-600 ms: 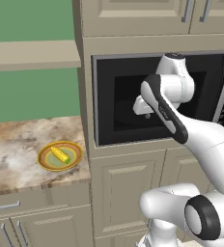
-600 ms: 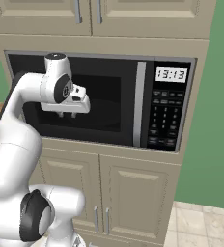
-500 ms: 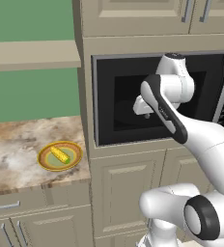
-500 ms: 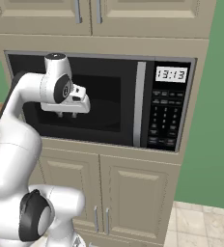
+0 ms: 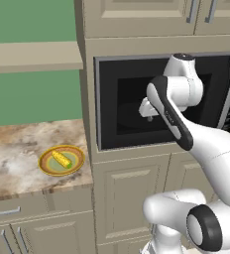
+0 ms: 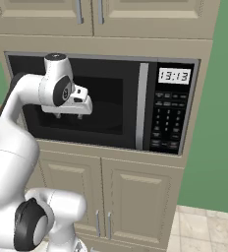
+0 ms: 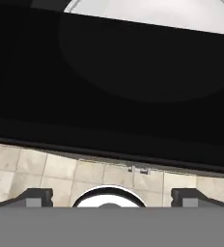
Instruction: Pick the corn from the counter and place it in the microwave. Then turn on the microwave.
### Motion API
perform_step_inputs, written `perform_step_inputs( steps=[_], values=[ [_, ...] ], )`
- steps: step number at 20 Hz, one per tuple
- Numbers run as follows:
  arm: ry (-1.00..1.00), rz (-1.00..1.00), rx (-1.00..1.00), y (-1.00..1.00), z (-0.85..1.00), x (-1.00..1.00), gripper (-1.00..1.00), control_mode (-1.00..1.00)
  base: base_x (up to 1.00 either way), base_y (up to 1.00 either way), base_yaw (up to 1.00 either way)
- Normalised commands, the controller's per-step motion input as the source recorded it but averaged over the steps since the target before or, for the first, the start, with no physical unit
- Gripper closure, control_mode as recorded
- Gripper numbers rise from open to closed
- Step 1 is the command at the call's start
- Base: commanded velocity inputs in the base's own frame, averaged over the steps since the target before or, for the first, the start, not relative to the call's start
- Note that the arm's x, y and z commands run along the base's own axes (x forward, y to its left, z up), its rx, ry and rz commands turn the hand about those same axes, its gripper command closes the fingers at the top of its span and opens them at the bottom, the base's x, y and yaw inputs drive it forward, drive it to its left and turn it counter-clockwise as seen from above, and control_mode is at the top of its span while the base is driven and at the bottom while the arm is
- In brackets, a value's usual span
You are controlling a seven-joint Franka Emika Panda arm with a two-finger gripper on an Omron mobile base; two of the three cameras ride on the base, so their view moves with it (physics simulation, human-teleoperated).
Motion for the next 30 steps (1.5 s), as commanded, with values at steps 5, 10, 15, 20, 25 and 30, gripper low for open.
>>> perform_step_inputs(
  steps=[5, 10, 15, 20, 25, 30],
  values=[
    [-0.03, 0.00, 0.00, -0.22, 0.13, -0.06, -1.00, -1.00, 0.00, 0.00, 0.00],
    [-0.08, 0.00, 0.00, -0.23, 0.09, -0.15, -1.00, -1.00, 0.00, 0.00, 0.00],
    [-0.14, 0.00, 0.00, -0.19, 0.06, -0.21, -1.00, -1.00, 0.00, 0.00, 0.00],
    [-0.11, 0.00, 0.00, -0.13, 0.09, -0.28, -1.00, -1.00, 0.00, 0.00, 0.00],
    [-0.05, 0.00, 0.00, -0.13, 0.13, -0.21, -1.00, -1.00, 0.00, 0.00, 0.00],
    [0.00, 0.00, 0.02, -0.17, 0.17, -0.08, -1.00, -1.00, 0.00, 0.00, 0.00]
  ],
)
